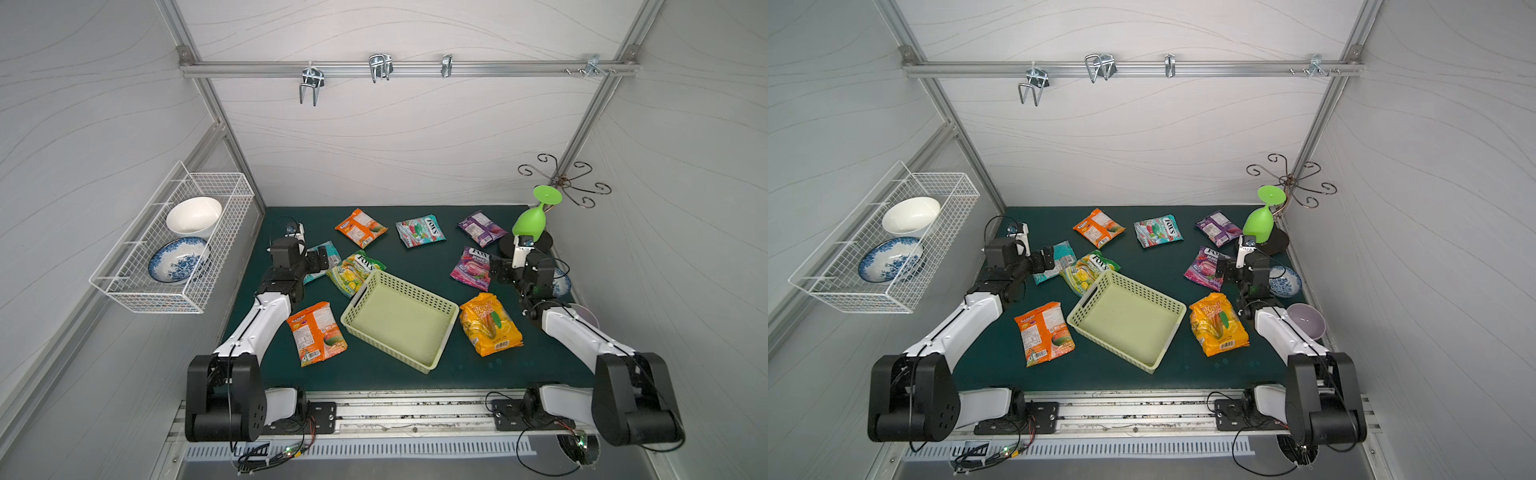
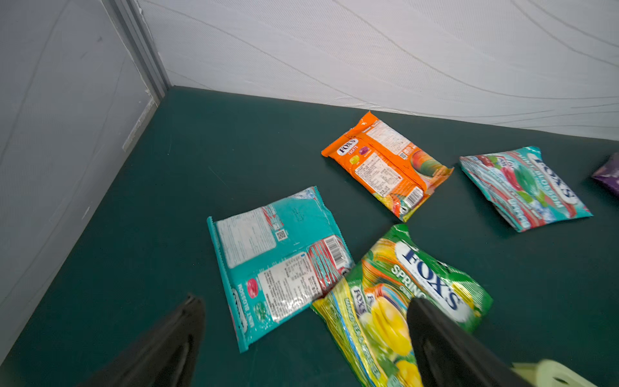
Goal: Put the candies in the basket
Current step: Pick up the basket from the center of the board.
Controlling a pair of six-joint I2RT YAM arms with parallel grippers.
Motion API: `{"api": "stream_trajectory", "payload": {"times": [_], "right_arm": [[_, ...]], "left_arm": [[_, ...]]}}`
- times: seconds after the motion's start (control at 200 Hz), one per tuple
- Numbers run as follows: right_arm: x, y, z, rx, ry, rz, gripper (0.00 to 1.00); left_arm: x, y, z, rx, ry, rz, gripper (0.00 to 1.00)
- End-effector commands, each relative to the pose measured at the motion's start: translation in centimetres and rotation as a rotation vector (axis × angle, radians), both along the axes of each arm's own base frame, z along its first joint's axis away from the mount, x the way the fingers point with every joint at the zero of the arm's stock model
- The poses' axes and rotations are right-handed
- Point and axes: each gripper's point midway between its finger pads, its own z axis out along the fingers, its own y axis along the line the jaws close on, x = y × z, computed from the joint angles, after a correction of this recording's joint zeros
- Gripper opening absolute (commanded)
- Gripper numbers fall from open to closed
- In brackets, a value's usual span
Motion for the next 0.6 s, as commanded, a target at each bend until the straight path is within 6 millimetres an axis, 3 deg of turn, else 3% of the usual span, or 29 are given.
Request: {"api": "stream_trajectory", "payload": {"times": [0.0,0.11,0.27,0.445,0.595], "right_arm": [[-1.9,1.5,1.4,0.091,0.032,0.053,0.99],[-3.3,1.2,2.5,0.154,0.019,0.012,0.99],[-5.2,-1.1,1.1,0.318,0.115,-0.237,0.99],[-5.8,1.6,1.4,0.353,0.2,-0.117,0.99],[-6.4,4.7,1.6,0.22,0.244,0.02,0.99]], "left_arm": [[-2.8,-1.1,1.0,-0.069,0.11,-0.015,0.98],[-4.6,-1.5,2.8,-0.113,0.128,-0.02,0.98],[-5.7,-0.9,2.7,-0.157,0.129,-0.033,0.98],[-5.8,-1.1,2.5,-0.178,0.126,-0.067,0.99],[-5.4,0.1,3.1,-0.168,0.1,0.006,0.99]]}}
